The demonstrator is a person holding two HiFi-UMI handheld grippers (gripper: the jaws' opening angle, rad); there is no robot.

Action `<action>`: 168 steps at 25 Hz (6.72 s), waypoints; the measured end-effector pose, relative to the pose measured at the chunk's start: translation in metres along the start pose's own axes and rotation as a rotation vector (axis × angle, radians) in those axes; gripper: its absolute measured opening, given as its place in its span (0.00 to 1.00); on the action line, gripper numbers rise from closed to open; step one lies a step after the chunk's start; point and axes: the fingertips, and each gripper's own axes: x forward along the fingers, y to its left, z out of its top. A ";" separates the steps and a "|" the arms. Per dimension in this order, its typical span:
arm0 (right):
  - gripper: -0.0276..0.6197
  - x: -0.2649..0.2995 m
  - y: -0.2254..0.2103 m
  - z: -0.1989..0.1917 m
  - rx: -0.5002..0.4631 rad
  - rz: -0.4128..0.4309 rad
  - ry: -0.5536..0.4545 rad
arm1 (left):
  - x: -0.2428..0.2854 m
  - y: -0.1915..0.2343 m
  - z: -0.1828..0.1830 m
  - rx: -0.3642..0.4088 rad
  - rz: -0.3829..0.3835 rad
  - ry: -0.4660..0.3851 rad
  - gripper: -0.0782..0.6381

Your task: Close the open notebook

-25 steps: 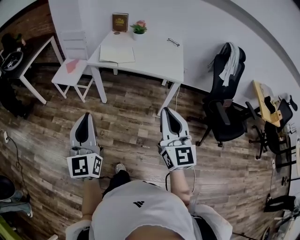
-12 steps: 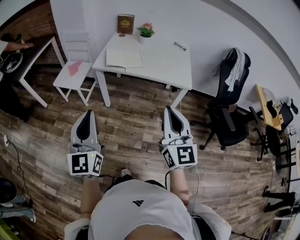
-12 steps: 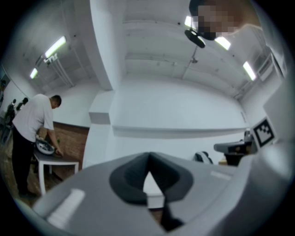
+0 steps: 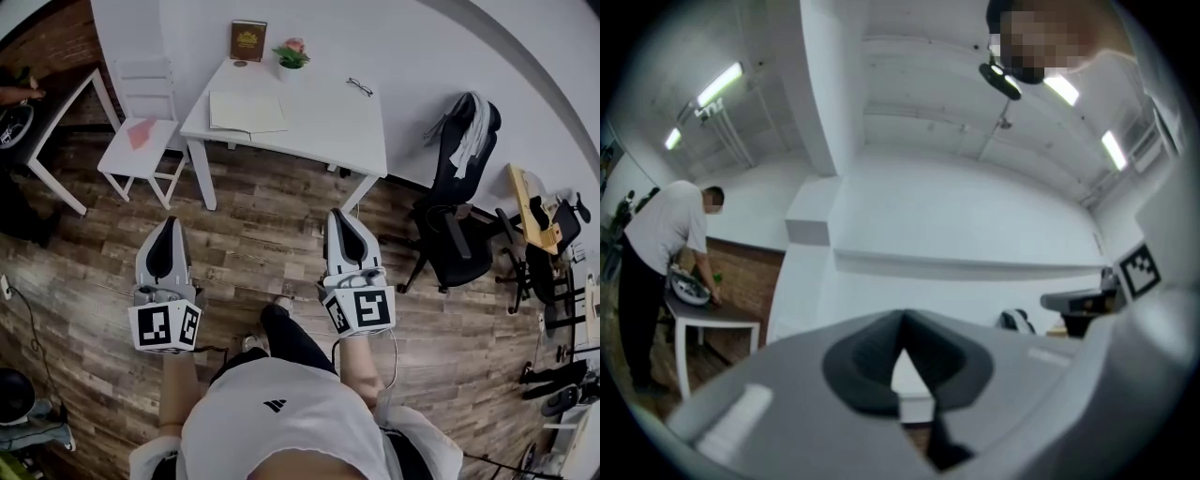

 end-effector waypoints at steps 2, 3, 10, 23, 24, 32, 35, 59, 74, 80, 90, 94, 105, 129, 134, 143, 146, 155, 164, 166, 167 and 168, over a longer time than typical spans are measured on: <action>0.04 0.008 -0.002 -0.003 -0.002 0.005 0.003 | 0.006 0.004 -0.004 -0.007 0.004 -0.002 0.12; 0.04 0.013 -0.003 -0.005 -0.002 0.008 0.003 | 0.010 0.007 -0.005 -0.009 0.008 -0.003 0.12; 0.04 0.066 -0.014 -0.012 0.004 0.041 -0.014 | 0.049 0.025 -0.012 0.006 0.038 -0.004 0.12; 0.04 0.175 -0.077 -0.023 0.027 0.079 -0.041 | 0.168 0.031 -0.018 0.031 0.054 -0.011 0.12; 0.04 0.181 -0.082 -0.024 0.029 0.082 -0.041 | 0.177 0.031 -0.019 0.033 0.055 -0.010 0.12; 0.04 0.236 -0.120 -0.032 0.043 0.106 -0.054 | 0.237 0.030 -0.026 0.047 0.077 -0.010 0.12; 0.04 0.256 -0.129 -0.037 0.044 0.122 -0.058 | 0.256 0.034 -0.030 0.047 0.093 -0.018 0.12; 0.04 0.389 -0.149 -0.078 0.072 0.160 -0.022 | 0.369 0.092 -0.068 0.055 0.123 0.033 0.12; 0.04 0.489 -0.142 -0.094 0.069 0.075 -0.006 | 0.468 0.159 -0.103 0.016 0.009 0.098 0.12; 0.04 0.513 -0.136 -0.108 0.068 0.048 0.028 | 0.491 0.173 -0.152 -0.033 -0.066 0.232 0.12; 0.04 0.527 -0.138 -0.133 0.066 -0.019 0.100 | 0.498 0.189 -0.264 -0.199 -0.130 0.551 0.24; 0.04 0.530 -0.140 -0.140 0.059 -0.045 0.119 | 0.493 0.192 -0.300 -0.286 -0.136 0.645 0.31; 0.04 0.532 -0.132 -0.157 0.064 -0.068 0.164 | 0.471 0.187 -0.361 -0.469 -0.158 0.827 0.39; 0.04 0.516 -0.150 -0.157 0.049 -0.114 0.172 | 0.494 0.131 -0.319 -0.482 -0.357 0.781 0.15; 0.04 0.502 -0.173 -0.155 0.059 -0.124 0.165 | 0.503 0.115 -0.310 -0.482 -0.337 0.773 0.14; 0.04 0.483 -0.218 -0.143 0.067 -0.110 0.139 | 0.523 0.079 -0.302 -0.441 -0.284 0.763 0.13; 0.04 0.477 -0.231 -0.143 0.070 -0.109 0.136 | 0.530 0.065 -0.303 -0.421 -0.279 0.771 0.13; 0.04 0.465 -0.260 -0.143 0.082 -0.089 0.129 | 0.549 0.022 -0.314 -0.353 -0.288 0.817 0.14; 0.04 0.446 -0.292 -0.149 0.091 -0.093 0.136 | 0.560 -0.011 -0.341 -0.331 -0.267 0.876 0.14; 0.04 0.442 -0.301 -0.150 0.093 -0.097 0.138 | 0.562 -0.018 -0.349 -0.317 -0.261 0.893 0.14; 0.04 0.440 -0.305 -0.151 0.095 -0.099 0.140 | 0.562 -0.021 -0.353 -0.310 -0.258 0.902 0.14; 0.04 0.438 -0.309 -0.152 0.098 -0.100 0.141 | 0.563 -0.024 -0.358 -0.304 -0.254 0.911 0.14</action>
